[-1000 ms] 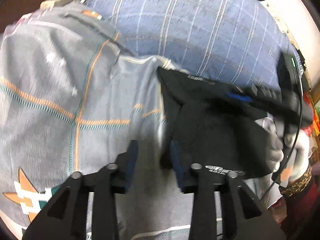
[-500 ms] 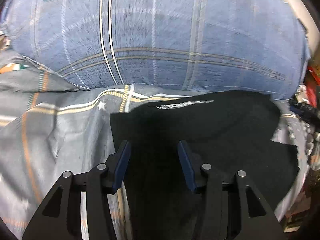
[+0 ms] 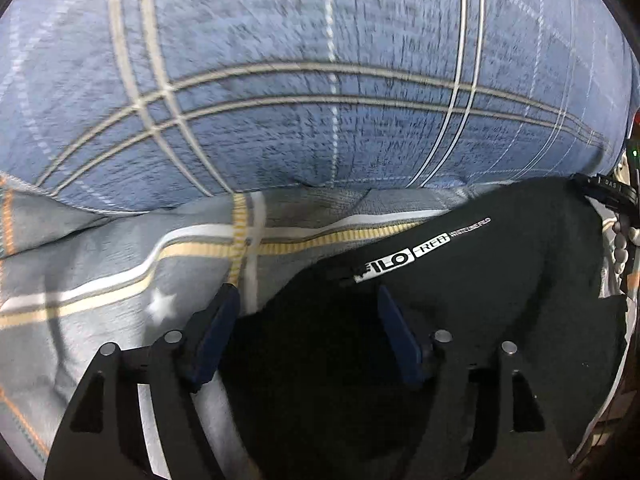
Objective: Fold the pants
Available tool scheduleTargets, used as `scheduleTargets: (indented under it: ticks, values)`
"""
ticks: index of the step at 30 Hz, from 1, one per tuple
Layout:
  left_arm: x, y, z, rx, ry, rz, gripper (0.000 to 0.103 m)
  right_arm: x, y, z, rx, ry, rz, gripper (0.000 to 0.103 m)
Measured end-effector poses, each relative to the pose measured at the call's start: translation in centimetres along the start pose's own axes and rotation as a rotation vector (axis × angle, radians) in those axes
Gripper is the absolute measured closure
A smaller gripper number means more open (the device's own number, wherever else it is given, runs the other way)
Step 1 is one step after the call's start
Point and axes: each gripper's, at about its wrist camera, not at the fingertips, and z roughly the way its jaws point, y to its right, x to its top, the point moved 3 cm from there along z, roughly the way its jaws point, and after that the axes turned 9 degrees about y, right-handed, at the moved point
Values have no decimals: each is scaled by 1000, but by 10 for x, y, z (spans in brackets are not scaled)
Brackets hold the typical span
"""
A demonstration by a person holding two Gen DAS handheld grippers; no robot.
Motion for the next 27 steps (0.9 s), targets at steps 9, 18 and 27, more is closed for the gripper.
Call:
scheduleTargets:
  ticks: [9, 18, 27]
  values:
    - [4, -2, -15, -19, 37, -43, 98, -13, -19, -24, 55, 36, -40, 95]
    - [11, -5, -62, -34, 97, -72, 99, -3, -12, -97, 138, 129, 16, 95]
    - [-7, 7, -159, -93, 239, -59, 100, -27, 12, -172, 204, 182, 62, 95]
